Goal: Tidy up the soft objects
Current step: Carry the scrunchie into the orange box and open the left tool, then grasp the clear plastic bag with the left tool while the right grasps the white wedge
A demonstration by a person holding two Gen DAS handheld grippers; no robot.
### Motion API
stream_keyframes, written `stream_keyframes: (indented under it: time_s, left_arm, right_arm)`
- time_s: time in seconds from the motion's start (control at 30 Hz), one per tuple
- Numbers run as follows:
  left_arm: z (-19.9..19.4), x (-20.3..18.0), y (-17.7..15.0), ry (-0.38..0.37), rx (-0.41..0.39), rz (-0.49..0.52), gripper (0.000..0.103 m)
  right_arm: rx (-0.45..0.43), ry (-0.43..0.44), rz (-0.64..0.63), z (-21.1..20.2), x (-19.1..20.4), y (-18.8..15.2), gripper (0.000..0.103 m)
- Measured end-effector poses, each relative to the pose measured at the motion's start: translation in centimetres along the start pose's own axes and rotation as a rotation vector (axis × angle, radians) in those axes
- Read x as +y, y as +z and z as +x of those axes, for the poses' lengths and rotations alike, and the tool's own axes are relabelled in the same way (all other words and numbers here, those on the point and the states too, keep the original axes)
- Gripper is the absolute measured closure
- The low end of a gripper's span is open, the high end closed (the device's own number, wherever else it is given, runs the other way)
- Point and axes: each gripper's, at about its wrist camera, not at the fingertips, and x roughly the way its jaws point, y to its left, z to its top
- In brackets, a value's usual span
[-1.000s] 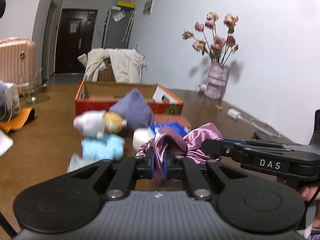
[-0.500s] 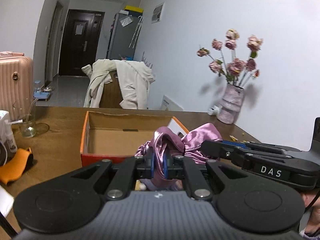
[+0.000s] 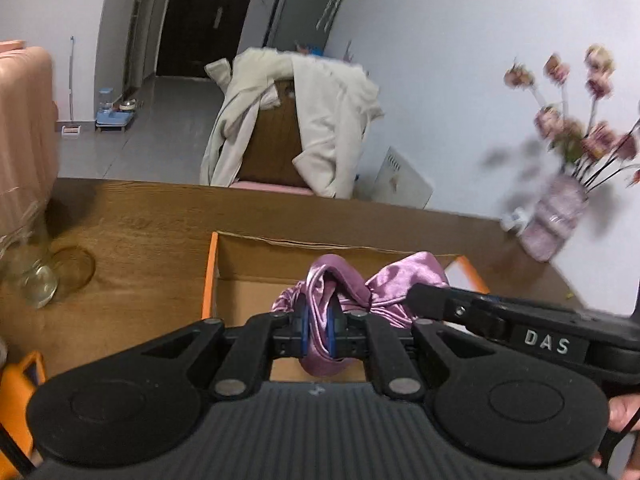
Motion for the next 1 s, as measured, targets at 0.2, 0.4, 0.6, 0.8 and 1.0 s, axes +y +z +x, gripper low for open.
stream_keyframes:
  time_s: [0.2,0.4,0.6,0.8,1.0]
  left_arm:
    - [7.2,1.8,1.7,0.098,0.081,0.030,0.092]
    - [9.8,2.9,1.6,0.146,0.088,0.037,0.069]
    - [8.0,2.7,2.1,0.130,0.063,0.042,0.065]
    - [2.1,1.6,2.9,0.130,0.023,0.054,0.033]
    - [-6.8,0.2,2.4,0.128,-0.052,0.086,0.022]
  right_arm:
    - [0.133,-0.013,0.097,8.3,-2.2,1.2,0.085]
    - [0.192,-0.059,0.091,12.6,-2.9,0.6,0.076]
    - [0.163,-0.051,0.090,11.1,-3.2,1.1,0.049]
    - [0.073,-0.087,0.033,3.8,-2.2,3.3,0.048]
    - [-0.015,-0.139,-0.060,-6.5,-0.7,3.6,0.034]
